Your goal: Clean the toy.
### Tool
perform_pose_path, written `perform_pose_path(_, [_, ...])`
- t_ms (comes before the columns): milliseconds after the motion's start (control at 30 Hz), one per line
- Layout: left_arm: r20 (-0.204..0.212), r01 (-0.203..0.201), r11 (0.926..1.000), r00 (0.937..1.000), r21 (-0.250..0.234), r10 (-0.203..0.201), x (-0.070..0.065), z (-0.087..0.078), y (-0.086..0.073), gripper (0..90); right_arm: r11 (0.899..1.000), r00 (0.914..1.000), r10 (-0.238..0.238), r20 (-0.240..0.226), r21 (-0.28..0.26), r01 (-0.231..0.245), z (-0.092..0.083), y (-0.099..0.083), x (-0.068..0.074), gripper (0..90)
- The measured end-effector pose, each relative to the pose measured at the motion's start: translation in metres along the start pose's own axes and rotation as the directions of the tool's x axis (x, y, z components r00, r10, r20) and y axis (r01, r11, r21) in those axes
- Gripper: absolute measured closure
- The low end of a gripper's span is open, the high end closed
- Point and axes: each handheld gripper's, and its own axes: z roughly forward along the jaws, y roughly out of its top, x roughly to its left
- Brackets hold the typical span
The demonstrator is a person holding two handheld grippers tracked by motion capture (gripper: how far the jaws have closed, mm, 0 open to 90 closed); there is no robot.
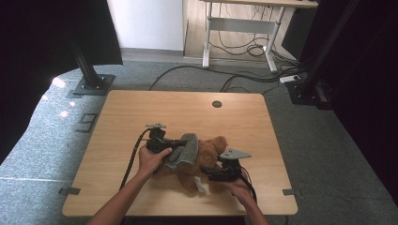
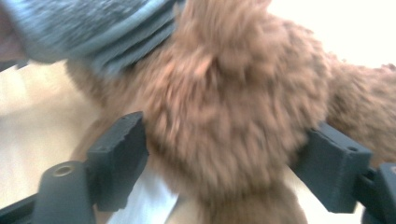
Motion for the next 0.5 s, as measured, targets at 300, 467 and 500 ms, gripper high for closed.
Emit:
perform_pose_path(300, [0.037,0.042,0.9989,0.9985,-0.018,-0.041,0.008,-0.003,-0.006,81.3,0.999,0.9999,0.013,-0.010,0.036,-0.013,0.023,0.011,-0.002,40.6])
perform_pose_path(467, [0.019,0.024,0.9993,0.9995,-0.028,-0.024,-0.001,-0.005,-0.004,81.4,0.999,0.9999,0.000,-0.011,0.036,0.000,0.021,0.008,-0.001,50.4])
perform_pose_path(500, [0.020,0.024,0.9994,0.9995,-0.027,-0.023,-0.003,-0.006,-0.003,81.4,0.999,0.9999,-0.008,-0.010,0.032,0.008,0.020,0.007,0.000,50.9])
